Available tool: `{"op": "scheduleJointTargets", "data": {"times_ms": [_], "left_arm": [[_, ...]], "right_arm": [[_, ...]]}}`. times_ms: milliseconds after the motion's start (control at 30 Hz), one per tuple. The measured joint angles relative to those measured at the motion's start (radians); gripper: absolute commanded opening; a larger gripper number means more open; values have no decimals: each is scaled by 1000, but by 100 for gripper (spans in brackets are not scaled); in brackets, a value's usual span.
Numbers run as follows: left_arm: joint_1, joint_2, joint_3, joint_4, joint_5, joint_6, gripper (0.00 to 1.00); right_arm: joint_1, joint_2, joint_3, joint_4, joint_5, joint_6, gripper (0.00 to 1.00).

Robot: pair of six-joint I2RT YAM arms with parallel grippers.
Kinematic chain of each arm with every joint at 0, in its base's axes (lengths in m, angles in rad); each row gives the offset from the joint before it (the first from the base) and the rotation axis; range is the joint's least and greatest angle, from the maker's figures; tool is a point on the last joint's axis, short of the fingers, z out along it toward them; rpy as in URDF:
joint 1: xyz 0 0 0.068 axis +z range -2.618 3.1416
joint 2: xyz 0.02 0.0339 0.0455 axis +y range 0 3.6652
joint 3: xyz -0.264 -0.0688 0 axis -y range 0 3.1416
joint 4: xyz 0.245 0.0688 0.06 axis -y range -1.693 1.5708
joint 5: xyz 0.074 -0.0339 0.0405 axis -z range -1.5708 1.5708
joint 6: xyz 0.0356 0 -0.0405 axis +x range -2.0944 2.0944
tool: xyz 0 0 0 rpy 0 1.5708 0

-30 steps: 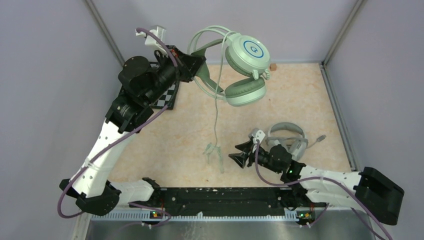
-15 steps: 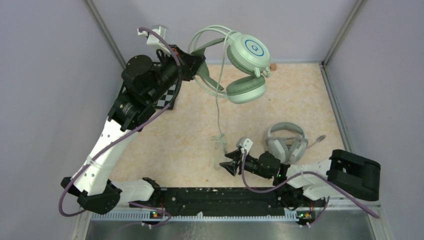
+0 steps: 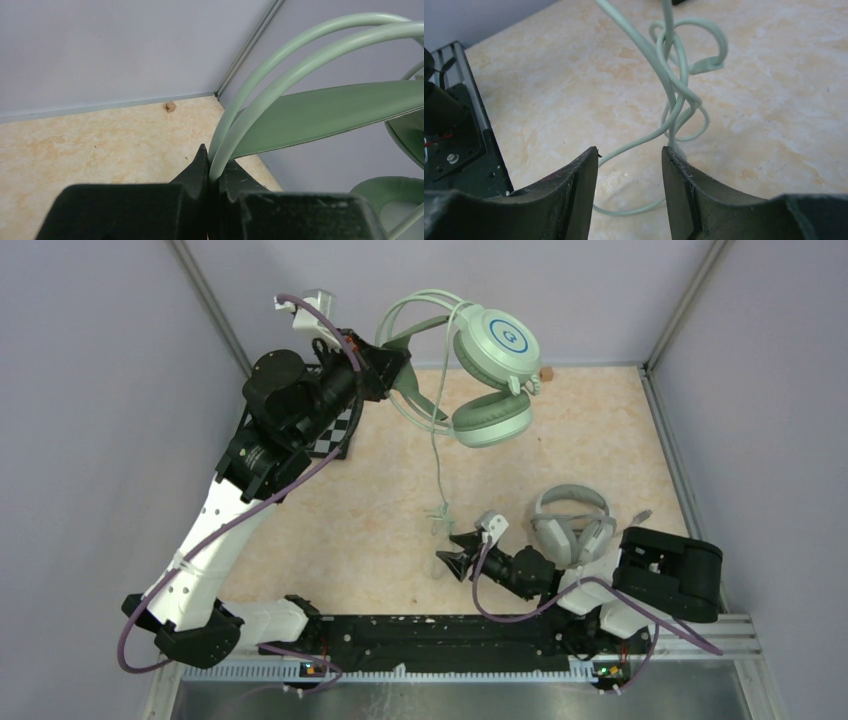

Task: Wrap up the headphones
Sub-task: Wrap the headphones cable around the headphones.

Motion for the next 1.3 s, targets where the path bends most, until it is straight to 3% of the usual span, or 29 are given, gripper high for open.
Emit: {"op": "scheduleJointTargets", "data": {"times_ms": [267, 500, 533, 600, 633, 767, 933, 1133, 1300], "left_arm": [[0, 0, 0, 1, -7, 9, 0], [0, 0, 0, 14, -6, 8, 0], [0, 0, 0, 18, -6, 8, 0], [0, -1, -3, 23, -7, 8, 0], [0, -2, -4, 26, -8, 8, 0], [0, 0, 6, 7, -44, 36, 0], [5, 80, 246, -151, -187, 147, 0], [14, 139, 507, -207, -380, 282, 0], [16, 127, 542, -208, -463, 339, 0]], "right_arm": [[2, -119, -10, -24, 27, -20, 49], [4, -29, 83, -43, 52, 11, 46], [4, -9, 94, -44, 61, 19, 41], [5, 31, 124, -68, 89, 39, 11], [5, 46, 142, -90, 106, 45, 0], [5, 55, 171, -157, 195, 80, 0], [-40, -85, 52, -192, 245, 113, 0], [-275, -285, -99, -220, 181, 260, 0], [-442, -470, -109, -364, 95, 320, 0]]}}
